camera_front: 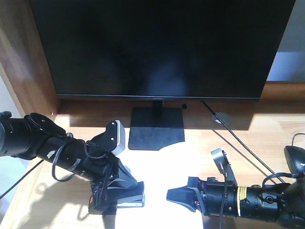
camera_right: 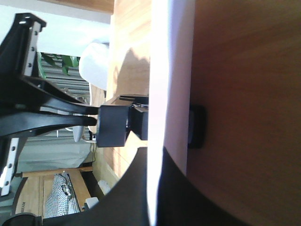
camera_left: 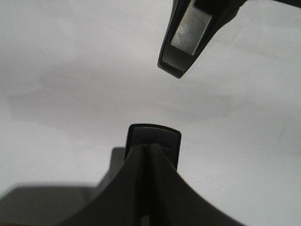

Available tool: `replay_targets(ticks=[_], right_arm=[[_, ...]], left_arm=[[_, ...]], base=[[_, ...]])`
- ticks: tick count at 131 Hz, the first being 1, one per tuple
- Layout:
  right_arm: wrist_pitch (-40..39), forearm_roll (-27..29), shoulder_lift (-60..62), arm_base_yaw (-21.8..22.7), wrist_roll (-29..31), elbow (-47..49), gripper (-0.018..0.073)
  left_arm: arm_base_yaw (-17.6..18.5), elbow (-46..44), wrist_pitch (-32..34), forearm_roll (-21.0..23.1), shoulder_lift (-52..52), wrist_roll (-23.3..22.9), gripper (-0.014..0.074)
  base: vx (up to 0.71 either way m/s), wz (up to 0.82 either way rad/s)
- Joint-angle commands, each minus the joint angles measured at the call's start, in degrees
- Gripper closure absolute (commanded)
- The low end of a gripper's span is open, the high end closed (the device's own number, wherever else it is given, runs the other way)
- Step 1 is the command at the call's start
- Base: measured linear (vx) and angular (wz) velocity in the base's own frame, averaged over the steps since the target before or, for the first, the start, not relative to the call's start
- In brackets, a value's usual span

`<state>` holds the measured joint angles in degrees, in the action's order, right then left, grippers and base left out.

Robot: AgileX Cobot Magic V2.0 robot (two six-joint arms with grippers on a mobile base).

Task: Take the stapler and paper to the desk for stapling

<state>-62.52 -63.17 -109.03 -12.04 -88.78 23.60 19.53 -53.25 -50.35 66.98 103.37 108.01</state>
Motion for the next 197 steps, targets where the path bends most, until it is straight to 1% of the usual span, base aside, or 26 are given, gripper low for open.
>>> replay_targets(ticks=[1,119,135,170,197], right_arm=[[-4.7,1.0,1.7,0.0,0.9,0.8,0.0562],[-6.0,0.8,1.6,0.0,1.3,0.8,0.0562],[-6.0,0.8,1.6,0.0,1.3,0.8,0.0562],[-6.0,0.8,1.6,0.0,1.3,0.8,0.0562],[-6.0,0.8,1.6,0.0,1.3,0.8,0.0562]], left_arm=[[0.4,-1.3,-2.3,3.0,-2.2,-0.5,0.0603],[0.4,-1.3,-2.3,3.0,-2.2,-0.5,0.0603],[0.4,-1.3,-1.2,3.0,-2.2,-0.5,0.0603],[0.4,-1.3,-2.3,3.1,-2.2,-0.5,0.0603],[0.4,-1.3,-1.6,3.5,-1.4,0.7,0.0603]], base=[[0.0,0.0],[0.0,0.0],[0.0,0.0],[0.0,0.0],[0.0,0.0]])
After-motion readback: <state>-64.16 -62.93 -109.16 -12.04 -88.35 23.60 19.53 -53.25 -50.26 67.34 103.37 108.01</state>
